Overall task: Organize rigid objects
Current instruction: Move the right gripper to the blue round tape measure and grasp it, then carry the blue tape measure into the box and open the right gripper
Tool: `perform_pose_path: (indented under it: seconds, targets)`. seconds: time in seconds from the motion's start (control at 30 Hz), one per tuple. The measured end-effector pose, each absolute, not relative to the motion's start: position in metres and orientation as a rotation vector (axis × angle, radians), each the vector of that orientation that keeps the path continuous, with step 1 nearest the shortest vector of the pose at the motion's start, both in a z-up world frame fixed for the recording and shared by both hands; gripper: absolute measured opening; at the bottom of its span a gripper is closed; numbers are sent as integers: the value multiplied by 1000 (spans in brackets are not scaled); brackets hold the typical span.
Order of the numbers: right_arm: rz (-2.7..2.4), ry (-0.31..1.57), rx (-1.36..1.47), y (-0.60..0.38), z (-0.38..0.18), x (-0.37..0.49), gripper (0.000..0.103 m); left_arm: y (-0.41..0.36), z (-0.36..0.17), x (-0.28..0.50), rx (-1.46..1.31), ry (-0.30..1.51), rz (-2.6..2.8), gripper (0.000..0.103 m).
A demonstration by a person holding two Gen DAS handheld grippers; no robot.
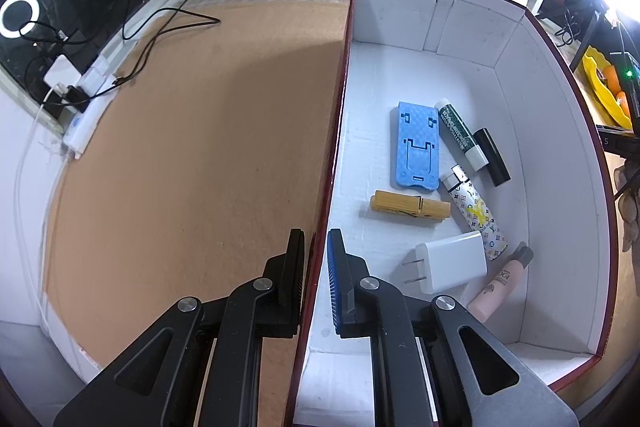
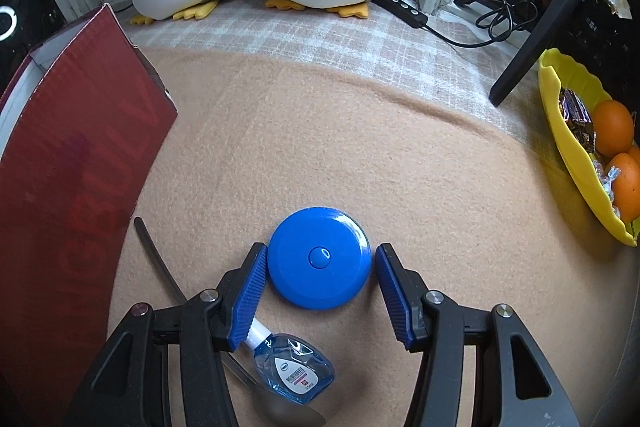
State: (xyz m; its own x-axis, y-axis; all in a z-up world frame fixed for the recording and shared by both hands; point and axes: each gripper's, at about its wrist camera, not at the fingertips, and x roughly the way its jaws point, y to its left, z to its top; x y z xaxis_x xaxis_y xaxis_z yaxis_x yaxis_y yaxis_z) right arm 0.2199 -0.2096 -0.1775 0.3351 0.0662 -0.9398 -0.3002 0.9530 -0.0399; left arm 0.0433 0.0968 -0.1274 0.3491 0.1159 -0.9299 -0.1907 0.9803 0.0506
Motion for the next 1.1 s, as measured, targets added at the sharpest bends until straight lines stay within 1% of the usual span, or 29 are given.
perform_pose_path:
  seconds: [0.03,0.27,0.47,0.73,1.0,1.1]
  targets:
    - [241,1209,-226,-209,-178,220,46,97,-127,43,-72,1198,198,10]
    - [225,1202,-225,-210,-175,214,46,98,-127,40,-82,1193,190,10]
    - [208,1170,-206,-216,-161,205,46,99,-127,38,-90,1184,181,10]
    - [226,1103,-166,-216,-123,184,46,100,-124,35,-101,1165,164,10]
    - [306,1024,-157,-184,-77,151,46,101,-120,32,-114,1138,145,10]
    - [345,995,-165,-167,-61,136,46,103,-117,31,-116,1121,140,8]
